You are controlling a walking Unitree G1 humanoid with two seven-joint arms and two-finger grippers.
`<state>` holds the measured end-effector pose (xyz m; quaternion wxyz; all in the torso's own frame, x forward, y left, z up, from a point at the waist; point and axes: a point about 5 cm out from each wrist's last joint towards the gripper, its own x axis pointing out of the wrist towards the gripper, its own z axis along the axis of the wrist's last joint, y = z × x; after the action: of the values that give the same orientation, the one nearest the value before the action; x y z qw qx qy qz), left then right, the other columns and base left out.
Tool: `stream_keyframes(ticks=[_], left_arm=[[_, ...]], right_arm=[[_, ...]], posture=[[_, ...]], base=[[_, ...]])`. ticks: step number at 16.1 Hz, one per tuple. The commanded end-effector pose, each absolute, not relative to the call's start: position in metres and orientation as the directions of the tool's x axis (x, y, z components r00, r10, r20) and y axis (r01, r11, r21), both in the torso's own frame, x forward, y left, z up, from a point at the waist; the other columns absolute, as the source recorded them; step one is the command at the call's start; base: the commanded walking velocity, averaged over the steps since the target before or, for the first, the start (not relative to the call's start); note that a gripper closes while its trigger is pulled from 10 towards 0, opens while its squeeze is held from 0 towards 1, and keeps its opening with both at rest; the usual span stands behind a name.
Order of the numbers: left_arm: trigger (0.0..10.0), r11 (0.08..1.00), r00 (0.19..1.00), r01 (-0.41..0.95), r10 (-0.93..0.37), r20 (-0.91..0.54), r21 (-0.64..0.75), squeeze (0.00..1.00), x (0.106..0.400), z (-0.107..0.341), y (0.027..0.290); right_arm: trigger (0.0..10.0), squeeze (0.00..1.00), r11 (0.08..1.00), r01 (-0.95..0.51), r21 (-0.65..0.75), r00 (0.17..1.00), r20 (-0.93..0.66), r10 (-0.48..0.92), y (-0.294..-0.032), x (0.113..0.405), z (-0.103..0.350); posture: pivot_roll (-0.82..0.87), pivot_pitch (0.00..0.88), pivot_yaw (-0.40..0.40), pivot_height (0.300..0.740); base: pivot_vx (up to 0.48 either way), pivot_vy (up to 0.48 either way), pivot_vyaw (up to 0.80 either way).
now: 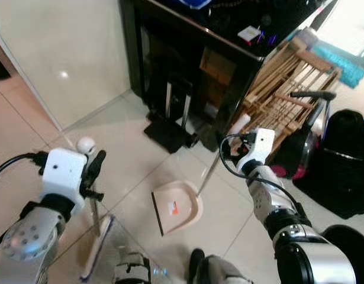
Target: Sweep floor
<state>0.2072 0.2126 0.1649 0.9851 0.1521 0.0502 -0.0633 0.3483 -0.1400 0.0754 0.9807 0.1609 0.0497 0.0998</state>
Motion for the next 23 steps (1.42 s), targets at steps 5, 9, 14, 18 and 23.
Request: stream_keyframes(ticks=[5,9,14,18,23], left_arm=[[10.0,0.938,0.986,0.150,-0.121,-0.111,0.312,0.00,0.195,0.177,0.213],[10.0,0.935,0.985,0.157,-0.124,-0.122,0.318,0.00,0.188,0.181,0.214],[10.0,0.933,0.982,0.172,-0.136,-0.133,0.318,0.00,0.184,0.182,0.213],[10.0,0.931,0.980,0.181,-0.144,-0.138,0.317,0.00,0.182,0.182,0.211],[10.0,0.927,0.980,0.180,-0.140,-0.143,0.328,0.00,0.181,0.184,0.214]], right_arm=[[10.0,0.00,0.914,-0.177,0.365,0.981,-0.013,0.195,-0.140,0.348,0.077],[10.0,0.00,0.904,-0.184,0.385,0.983,0.050,0.178,-0.136,0.352,0.087],[10.0,0.00,0.905,-0.202,0.375,0.979,0.098,0.178,-0.133,0.357,0.097],[10.0,0.00,0.918,-0.194,0.345,0.981,0.082,0.177,-0.134,0.360,0.099],[10.0,0.00,0.928,-0.183,0.324,0.982,0.101,0.159,-0.136,0.366,0.109]], posture=[[0.39,0.297,-0.083,0.740],[0.42,0.315,-0.072,0.740],[0.42,0.314,-0.076,0.740],[0.44,0.319,-0.077,0.740],[0.45,0.317,-0.074,0.740]], base=[[0.000,0.000,0.00],[0.000,0.000,0.00],[0.000,0.000,0.00],[0.000,0.000,0.00],[0.000,0.000,0.00]])
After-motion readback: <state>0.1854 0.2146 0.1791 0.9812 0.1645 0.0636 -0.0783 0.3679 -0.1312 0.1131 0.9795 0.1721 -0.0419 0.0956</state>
